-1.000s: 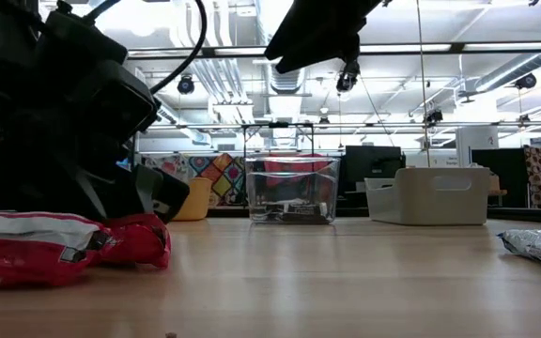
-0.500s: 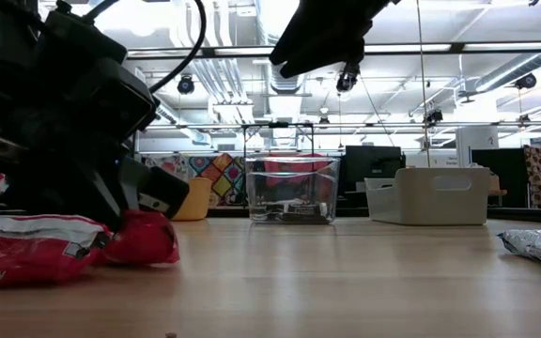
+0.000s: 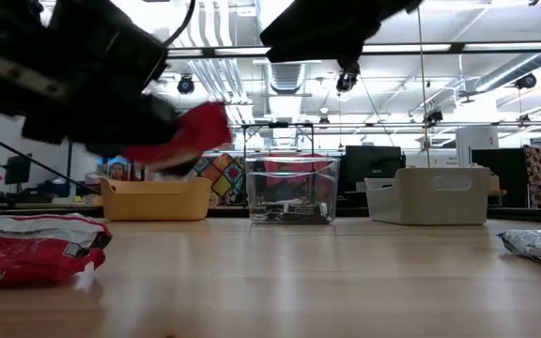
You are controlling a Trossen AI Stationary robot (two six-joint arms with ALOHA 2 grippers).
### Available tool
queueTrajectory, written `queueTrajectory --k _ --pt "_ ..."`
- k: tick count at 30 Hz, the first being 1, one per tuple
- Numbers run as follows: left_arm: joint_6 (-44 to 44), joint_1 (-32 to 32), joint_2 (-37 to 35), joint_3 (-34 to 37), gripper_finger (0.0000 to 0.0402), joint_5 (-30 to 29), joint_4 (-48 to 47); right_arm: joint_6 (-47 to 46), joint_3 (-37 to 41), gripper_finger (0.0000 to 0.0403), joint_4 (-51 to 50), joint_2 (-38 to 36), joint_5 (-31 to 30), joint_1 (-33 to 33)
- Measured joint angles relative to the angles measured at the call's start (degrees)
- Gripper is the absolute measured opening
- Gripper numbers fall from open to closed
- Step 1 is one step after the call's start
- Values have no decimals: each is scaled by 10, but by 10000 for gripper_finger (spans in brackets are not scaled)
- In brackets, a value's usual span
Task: Sort candy
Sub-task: Put the red chocolate into the gray bin
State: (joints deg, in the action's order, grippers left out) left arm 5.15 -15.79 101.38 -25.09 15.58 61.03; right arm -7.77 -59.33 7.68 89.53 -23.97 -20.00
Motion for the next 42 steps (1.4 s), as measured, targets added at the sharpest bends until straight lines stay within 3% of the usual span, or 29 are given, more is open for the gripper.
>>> queueTrajectory --k 10,22,26,36,42 --pt "-11 76 -84 -3 12 -11 -1 90 92 201 298 59 0 -7" --pt "-17 87 -104 -2 12 -15 -20 99 92 203 312 77 3 -1" --pt "-17 88 -104 -2 12 -16 -17 97 91 173 312 77 4 -1" --pt "-14 89 -104 -2 12 -19 -19 103 91 22 311 77 4 -1" --pt "-6 92 -104 -3 33 -17 -18 104 91 15 309 74 4 -1"
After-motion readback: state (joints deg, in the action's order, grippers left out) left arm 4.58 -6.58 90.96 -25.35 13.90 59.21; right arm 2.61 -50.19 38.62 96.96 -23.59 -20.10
